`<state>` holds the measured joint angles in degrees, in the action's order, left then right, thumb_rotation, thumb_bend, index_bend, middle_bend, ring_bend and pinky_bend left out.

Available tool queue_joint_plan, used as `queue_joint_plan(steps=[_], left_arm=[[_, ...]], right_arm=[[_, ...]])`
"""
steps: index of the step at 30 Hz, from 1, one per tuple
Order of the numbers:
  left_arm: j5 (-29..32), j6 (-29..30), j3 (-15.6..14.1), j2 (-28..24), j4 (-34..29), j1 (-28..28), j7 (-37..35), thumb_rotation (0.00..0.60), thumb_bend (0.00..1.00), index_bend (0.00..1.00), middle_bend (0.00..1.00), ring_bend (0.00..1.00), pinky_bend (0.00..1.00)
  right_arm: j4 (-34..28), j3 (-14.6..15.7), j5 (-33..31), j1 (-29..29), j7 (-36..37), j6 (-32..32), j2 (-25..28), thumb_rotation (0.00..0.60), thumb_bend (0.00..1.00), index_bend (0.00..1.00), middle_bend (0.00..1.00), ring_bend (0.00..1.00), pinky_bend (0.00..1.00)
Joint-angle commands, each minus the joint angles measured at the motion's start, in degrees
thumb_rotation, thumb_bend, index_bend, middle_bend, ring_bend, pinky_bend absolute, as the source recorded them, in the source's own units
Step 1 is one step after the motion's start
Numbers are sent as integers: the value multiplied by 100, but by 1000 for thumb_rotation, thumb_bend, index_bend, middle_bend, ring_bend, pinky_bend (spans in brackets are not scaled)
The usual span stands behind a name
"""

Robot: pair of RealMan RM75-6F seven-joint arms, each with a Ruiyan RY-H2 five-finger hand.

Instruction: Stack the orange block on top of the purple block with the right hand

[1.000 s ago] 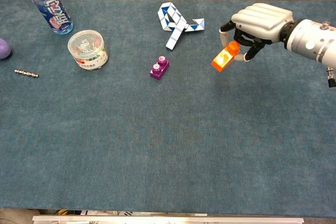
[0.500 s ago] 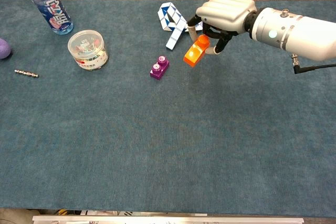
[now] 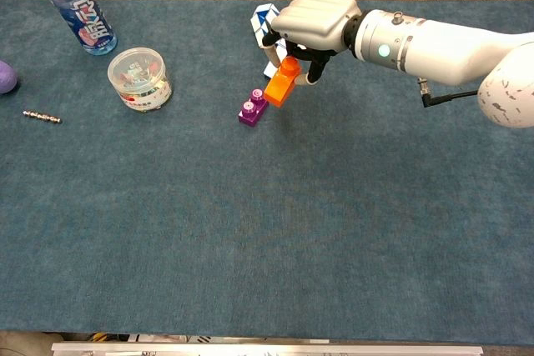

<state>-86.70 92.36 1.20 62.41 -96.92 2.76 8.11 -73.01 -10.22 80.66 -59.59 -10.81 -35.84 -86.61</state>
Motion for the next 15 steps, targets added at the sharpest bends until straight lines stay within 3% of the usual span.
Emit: queue_joint_plan(steps=[1,15], left_arm=[[14,-5,10,5,3,-4,5,600,158,243,253,229,249],[141,38,-12,-69,-106,95,59,600,158,243,253,229,249]], right_arm=[[279,56,185,-179,208,63,-200,600,244,599,911,890,930],[1779,562,1307,-753,1935,-302,-969,600,245,609,911,895,930]])
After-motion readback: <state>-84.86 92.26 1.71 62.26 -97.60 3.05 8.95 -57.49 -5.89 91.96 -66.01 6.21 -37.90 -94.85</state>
